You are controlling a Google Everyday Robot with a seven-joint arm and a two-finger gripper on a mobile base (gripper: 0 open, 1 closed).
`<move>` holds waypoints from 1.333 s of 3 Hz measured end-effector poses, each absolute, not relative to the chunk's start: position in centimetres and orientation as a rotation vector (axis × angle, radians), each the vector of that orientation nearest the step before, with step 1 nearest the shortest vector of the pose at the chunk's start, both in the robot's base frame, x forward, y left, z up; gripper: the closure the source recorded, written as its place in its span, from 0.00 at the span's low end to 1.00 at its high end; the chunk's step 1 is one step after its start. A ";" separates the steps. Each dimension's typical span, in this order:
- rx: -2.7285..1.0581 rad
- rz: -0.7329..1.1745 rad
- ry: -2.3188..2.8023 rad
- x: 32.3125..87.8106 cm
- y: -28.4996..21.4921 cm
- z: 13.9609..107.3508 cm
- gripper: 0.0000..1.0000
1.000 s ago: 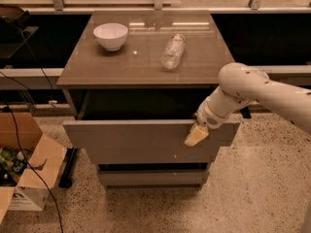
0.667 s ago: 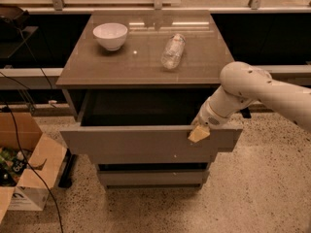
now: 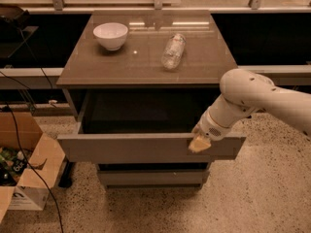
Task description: Open top drawer
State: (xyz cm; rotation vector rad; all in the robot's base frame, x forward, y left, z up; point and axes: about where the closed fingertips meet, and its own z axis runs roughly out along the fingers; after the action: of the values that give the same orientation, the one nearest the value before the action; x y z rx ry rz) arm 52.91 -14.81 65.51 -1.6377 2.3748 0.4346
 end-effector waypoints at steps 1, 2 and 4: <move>-1.638 0.435 2.375 53.2 -14.8 65.5 0.11; -1.600 0.484 2.438 50.0 -14.7 64.7 0.00; -1.561 0.520 2.495 47.7 -14.7 64.9 0.00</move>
Offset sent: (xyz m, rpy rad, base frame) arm -0.1539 0.0047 -0.0324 0.0172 0.2738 -0.1786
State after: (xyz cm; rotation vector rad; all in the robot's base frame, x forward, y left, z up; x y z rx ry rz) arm 47.73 -14.68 64.86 -1.5606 2.4949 0.5200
